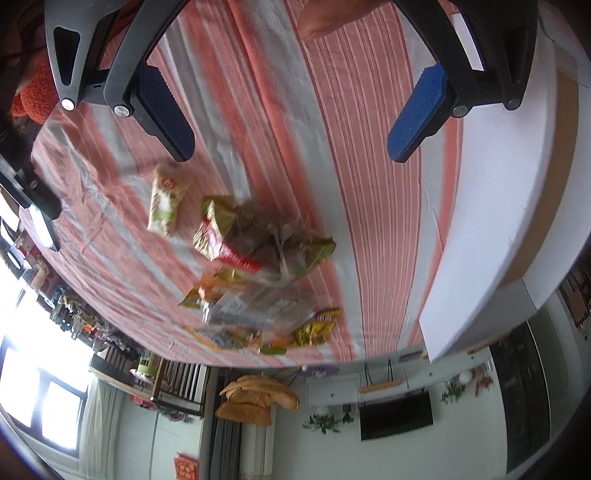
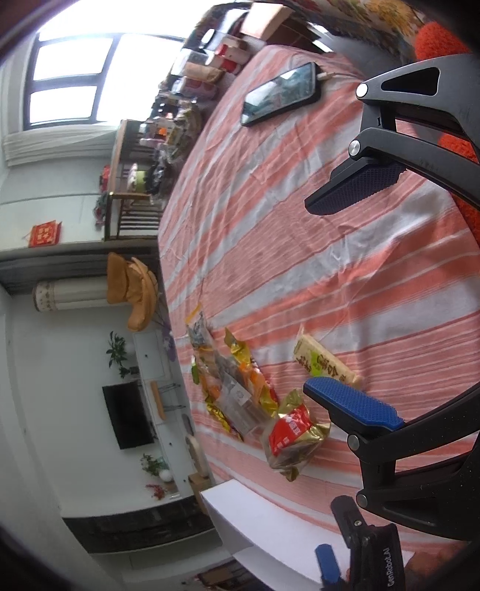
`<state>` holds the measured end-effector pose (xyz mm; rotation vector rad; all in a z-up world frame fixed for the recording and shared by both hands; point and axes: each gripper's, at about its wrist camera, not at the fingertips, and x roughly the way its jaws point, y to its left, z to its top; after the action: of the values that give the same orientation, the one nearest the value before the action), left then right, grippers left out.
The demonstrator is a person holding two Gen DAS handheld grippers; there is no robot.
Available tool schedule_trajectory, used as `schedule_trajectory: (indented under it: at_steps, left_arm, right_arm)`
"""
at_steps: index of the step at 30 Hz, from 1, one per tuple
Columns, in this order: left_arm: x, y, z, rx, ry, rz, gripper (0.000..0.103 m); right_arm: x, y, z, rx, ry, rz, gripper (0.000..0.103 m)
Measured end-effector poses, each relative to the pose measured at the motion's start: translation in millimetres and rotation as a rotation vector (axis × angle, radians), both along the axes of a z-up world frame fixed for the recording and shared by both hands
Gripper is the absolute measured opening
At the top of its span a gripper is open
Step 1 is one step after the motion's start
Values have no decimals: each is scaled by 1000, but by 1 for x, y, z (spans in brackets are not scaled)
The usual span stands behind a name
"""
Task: Organize snacks
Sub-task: 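Reach the left gripper to the red-labelled snack bag and close on it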
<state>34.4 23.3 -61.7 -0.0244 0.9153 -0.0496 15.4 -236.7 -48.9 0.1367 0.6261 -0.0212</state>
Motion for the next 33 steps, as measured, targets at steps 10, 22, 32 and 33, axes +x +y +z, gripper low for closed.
schedule_trajectory:
  at_steps: [10, 22, 32, 33]
  left_arm:
    - [26, 7, -51, 42, 145, -8, 103]
    - [32, 20, -65, 36, 165, 39, 103]
    - [26, 24, -56, -87, 187, 36, 102]
    - [26, 23, -51, -177, 186, 15, 102]
  right_arm:
    - [26, -27, -27, 222, 183, 41, 91]
    - [69, 66, -56, -73, 391, 352, 91]
    - [96, 37, -72, -76, 403, 183, 91]
    - [95, 29, -72, -61, 399, 150, 91]
